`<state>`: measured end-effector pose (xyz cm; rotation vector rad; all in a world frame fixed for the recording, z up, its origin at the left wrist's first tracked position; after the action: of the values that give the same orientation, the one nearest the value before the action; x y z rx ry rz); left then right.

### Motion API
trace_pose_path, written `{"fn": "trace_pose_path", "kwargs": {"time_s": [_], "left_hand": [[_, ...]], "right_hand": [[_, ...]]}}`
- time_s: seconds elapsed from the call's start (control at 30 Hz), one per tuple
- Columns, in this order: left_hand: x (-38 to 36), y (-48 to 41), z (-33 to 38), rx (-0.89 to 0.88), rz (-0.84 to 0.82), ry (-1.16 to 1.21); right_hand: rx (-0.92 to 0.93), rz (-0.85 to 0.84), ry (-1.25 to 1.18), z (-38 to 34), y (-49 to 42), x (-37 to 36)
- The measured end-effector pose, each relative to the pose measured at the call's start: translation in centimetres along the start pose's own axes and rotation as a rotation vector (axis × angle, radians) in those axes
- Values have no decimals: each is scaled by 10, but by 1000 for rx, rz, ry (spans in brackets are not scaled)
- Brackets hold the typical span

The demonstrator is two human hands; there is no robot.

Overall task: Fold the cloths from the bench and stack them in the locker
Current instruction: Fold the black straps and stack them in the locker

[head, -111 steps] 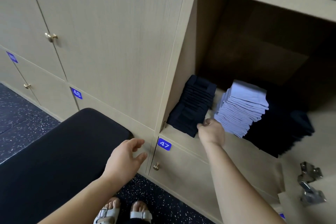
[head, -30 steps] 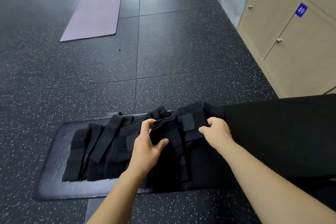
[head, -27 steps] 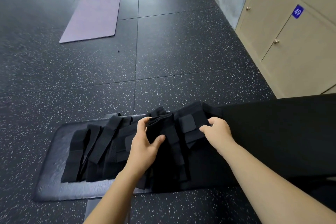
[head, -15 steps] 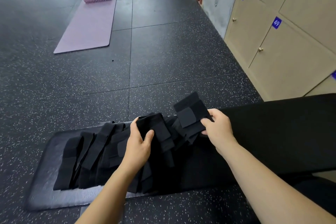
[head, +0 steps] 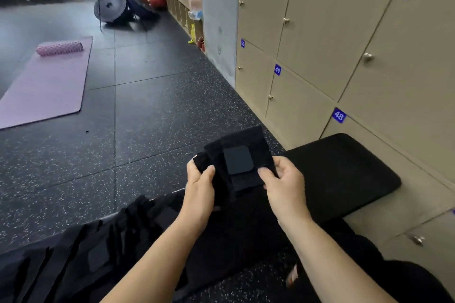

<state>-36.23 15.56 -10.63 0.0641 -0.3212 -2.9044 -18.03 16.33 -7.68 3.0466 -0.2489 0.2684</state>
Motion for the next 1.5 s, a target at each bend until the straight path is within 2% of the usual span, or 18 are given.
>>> {"fn": "trace_pose_path", "kwargs": {"time_s": [0.3, 0.57, 0.8, 0.87, 1.0, 1.13, 1.27, 1.5], "left_hand": [[-148, 41, 23, -103, -243, -72], [-261, 93, 7, -50, -414, -46], [-343, 127, -7, -25, -559, -77], [-358, 134, -13, -17, -586, -69], [-385, 141, -25, -10, -638, -74], [-406, 139, -37, 21, -711, -101], [-424, 132, -43, 19, -791, -154], [-453, 106, -45, -25, -814, -208]], "right_hand": [[28, 313, 67, 11, 25, 131], [-77, 492, -70, 30, 66, 253], [-76, 594, -136, 27, 91, 346], [-79, 583, -134, 33, 91, 368], [-85, 450, -94, 43, 86, 394], [-162, 398, -104, 61, 74, 417], [-229, 321, 68, 75, 50, 436], [-242, 241, 281, 85, 16, 461]]}}
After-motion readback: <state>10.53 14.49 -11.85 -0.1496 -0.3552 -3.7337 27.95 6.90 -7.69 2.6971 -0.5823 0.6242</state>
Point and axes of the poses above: each hand's wrist, its own y-axis away from the middle knuckle, its own x-axis out of the back of the hand, z = x × y, the point moved 6 cm from there along -y, towards the middle knuckle, and after that the axes turned 3 degrees about -z, right-handed, at the moved point
